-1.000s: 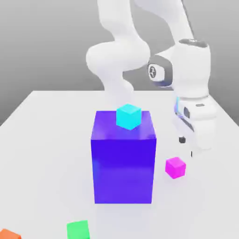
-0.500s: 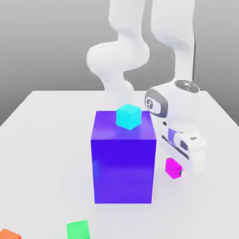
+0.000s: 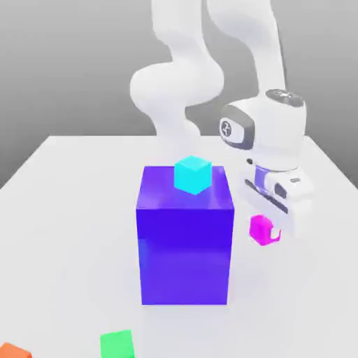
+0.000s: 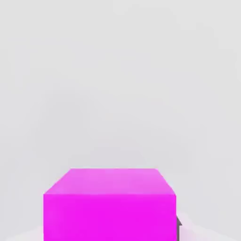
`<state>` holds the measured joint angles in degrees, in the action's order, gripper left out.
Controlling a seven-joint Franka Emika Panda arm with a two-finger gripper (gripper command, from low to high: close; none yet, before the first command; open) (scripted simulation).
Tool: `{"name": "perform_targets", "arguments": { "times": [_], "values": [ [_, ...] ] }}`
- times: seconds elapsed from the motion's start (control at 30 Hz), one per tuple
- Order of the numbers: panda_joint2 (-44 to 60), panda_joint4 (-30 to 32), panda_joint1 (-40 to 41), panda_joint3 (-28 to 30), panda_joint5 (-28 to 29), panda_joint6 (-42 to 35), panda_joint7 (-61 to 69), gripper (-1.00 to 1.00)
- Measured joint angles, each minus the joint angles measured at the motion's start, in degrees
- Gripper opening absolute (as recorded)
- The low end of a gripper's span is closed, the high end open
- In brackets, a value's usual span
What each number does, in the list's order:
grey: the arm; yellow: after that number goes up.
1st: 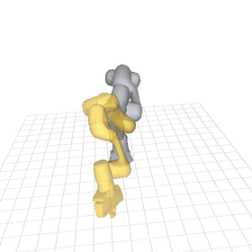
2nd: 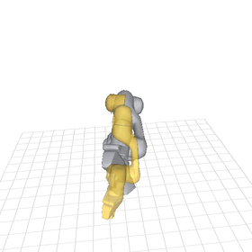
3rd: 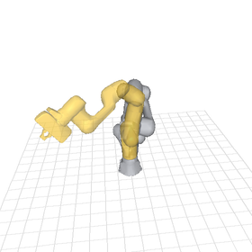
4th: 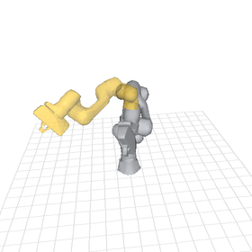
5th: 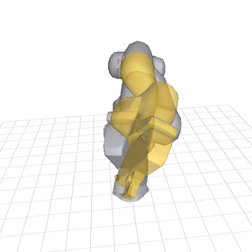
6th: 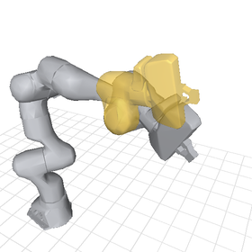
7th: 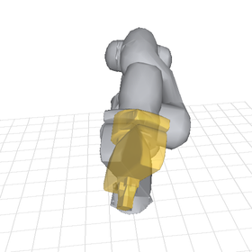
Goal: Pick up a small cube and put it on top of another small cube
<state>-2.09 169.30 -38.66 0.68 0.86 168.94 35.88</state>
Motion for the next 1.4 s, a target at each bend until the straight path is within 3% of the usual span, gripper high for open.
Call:
{"name": "perform_targets", "arguments": {
  "times": [0.13,0.27,0.5,0.67,0.93,1.1,1.13,1.4],
  "values": [
    [4.5,-5.0,0.0,1.2,5.9,2.4,1.7,-1.00],
    [8.8,-11.3,-0.5,6.3,12.9,2.6,-1.3,-1.00],
    [14.8,-24.8,2.8,17.8,15.9,-3.5,-10.4,-1.00],
    [16.5,-31.8,9.5,22.9,8.4,-10.5,-16.4,-1.00],
    [16.1,-35.2,19.5,26.8,-8.7,-21.2,-23.6,-1.00],
    [22.5,-35.7,23.8,23.3,-18.0,-17.6,-20.5,-1.00],
    [24.0,-35.8,24.6,22.2,-19.3,-16.3,-19.6,1.00],
    [22.7,-35.7,24.0,23.0,-18.2,-17.3,-20.5,1.00]
  ]
}}
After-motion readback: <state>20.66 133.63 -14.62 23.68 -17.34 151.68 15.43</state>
